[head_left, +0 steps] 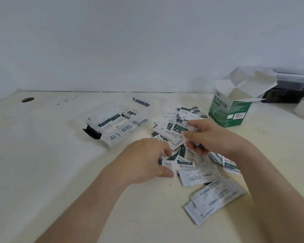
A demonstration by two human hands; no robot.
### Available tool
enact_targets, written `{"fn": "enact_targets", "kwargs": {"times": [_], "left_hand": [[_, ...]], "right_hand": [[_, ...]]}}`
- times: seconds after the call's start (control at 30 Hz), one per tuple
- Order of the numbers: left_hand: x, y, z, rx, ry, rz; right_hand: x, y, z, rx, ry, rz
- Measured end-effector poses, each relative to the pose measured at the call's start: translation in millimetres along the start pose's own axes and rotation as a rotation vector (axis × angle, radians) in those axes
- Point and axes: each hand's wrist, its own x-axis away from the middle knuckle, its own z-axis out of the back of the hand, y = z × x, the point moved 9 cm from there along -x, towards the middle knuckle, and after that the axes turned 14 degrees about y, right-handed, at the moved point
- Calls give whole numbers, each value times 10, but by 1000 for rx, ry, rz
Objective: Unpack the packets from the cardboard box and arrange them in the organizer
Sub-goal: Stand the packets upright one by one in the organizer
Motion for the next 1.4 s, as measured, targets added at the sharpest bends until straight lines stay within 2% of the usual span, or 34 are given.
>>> {"fn": "enact_targets", "kwargs": {"times": [0.07, 0.13, 0.27, 0.33, 0.43, 0.5, 0.6, 0.63, 0.7, 0.77, 0.8, 0.97, 1.07, 1.17, 1.27, 1.4], "left_hand": [[-11, -20, 5, 91, 12, 50], [-16, -29, 55, 78, 45, 39], [-29, -50, 327, 89, 260, 8], [-22, -65, 453, 146, 361, 21], [-7, 57, 474, 53, 425, -95], [15, 145, 548, 73, 497, -137], [76, -8, 730, 75, 593, 45], [84, -82, 732, 20, 572, 97], [73, -167, 593, -192, 422, 133], [87, -211, 384, -335, 236, 164], [84, -219, 317, -348, 206, 164], [45, -222, 336, -323, 272, 148], [25, -264, 322, -172, 272, 151], [15, -205, 412, 38, 356, 137], [15, -23, 514, 257, 455, 18], [40, 244, 563, 156, 575, -316]], "right_hand": [[26, -38, -46, 85, -34, 35], [66, -118, -79, 141, -53, 113], [133, -254, -157, 130, -85, 222], [161, -253, -205, 145, -134, 213], [197, -201, -331, 92, -238, 154], [207, -219, -378, 90, -243, 169], [155, -280, -279, 36, -136, 215], [110, -281, -176, -8, -60, 202], [38, -224, 8, -87, 64, 147], [1, -167, 55, -108, 100, 107], [-8, -150, 37, -112, 96, 93], [48, -185, -124, -43, 70, 94], [51, -191, -144, -4, 86, 108], [28, -150, -139, -36, 102, 81], [39, -91, -138, -171, 70, -19], [187, -130, -400, -405, -204, -128]]}}
